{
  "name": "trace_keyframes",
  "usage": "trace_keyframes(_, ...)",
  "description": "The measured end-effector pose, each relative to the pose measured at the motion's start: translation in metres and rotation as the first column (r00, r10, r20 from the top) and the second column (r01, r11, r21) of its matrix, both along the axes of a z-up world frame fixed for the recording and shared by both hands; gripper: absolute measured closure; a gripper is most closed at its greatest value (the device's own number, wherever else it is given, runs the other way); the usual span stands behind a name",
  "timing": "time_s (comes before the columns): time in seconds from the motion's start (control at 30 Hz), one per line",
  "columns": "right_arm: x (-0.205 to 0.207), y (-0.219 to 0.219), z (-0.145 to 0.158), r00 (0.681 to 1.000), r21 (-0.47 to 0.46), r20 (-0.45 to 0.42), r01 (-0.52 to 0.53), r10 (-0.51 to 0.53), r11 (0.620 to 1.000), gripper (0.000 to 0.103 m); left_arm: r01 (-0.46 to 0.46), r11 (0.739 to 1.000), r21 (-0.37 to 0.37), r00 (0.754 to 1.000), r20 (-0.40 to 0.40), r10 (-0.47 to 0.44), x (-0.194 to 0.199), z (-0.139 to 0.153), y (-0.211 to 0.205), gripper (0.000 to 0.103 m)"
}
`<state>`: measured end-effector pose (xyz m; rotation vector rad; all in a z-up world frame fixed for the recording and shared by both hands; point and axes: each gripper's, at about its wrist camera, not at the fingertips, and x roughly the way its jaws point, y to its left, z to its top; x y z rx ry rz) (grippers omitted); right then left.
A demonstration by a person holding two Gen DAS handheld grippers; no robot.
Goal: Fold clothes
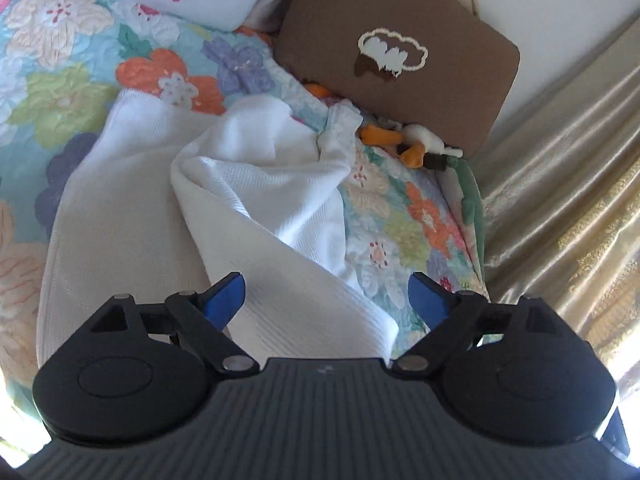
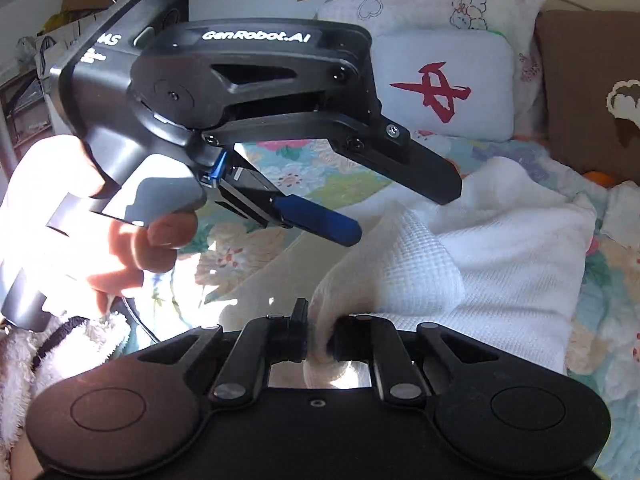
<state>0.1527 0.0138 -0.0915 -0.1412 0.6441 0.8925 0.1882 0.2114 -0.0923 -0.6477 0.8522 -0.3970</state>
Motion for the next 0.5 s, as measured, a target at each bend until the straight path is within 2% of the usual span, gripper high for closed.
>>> trace_keyframes(0.1, -0.003, -0.002, -0.007, 1.000, -0.010, 0.007, -0.009, 0.009, 1.000, 0.089, -0.032, 0.999, 0.033, 0.995, -0.091, 0.035, -0.005, -0.026, -0.007, 0.017)
trace_keyframes(0.17, -0.007, 0.001, -0.007, 0.999, -0.029, 0.030, -0.025, 0.026, 0.999, 0.089, -0.007, 0.999, 0.045, 0.991, -0.136, 0.013, -0.004, -0.037, -0.012, 0.017)
trace_keyframes(0.27, -0.003, 0.005, -0.005, 0.999, -0.024, 0.020, -0.028, 0.028, 0.999, 0.089, -0.039, 0.999, 0.033, 0.992, -0.118, 0.042, -0.005, -0.038, -0.011, 0.018)
trace_keyframes(0.3, -0.002, 0.004, -0.006, 0.999, -0.021, 0.017, -0.028, 0.028, 0.999, 0.089, -0.059, 0.997, 0.048, 0.994, -0.087, 0.063, -0.006, -0.036, -0.010, 0.041)
trace_keyframes(0.33, -0.001, 0.004, -0.006, 1.000, -0.018, 0.013, -0.027, 0.028, 0.999, 0.089, -0.074, 0.994, 0.076, 0.995, -0.058, 0.078, -0.006, -0.033, -0.010, 0.072)
trace_keyframes(0.4, -0.003, 0.004, -0.006, 1.000, -0.009, 0.005, -0.018, 0.018, 1.000, 0.088, -0.065, 0.989, 0.131, 0.998, -0.011, 0.067, -0.008, -0.025, -0.008, 0.085)
trace_keyframes(0.5, -0.012, -0.006, 0.011, 1.000, -0.004, 0.023, -0.008, 0.008, 1.000, 0.083, -0.085, 0.989, 0.117, 0.994, 0.080, 0.076, -0.022, -0.006, 0.013, 0.089)
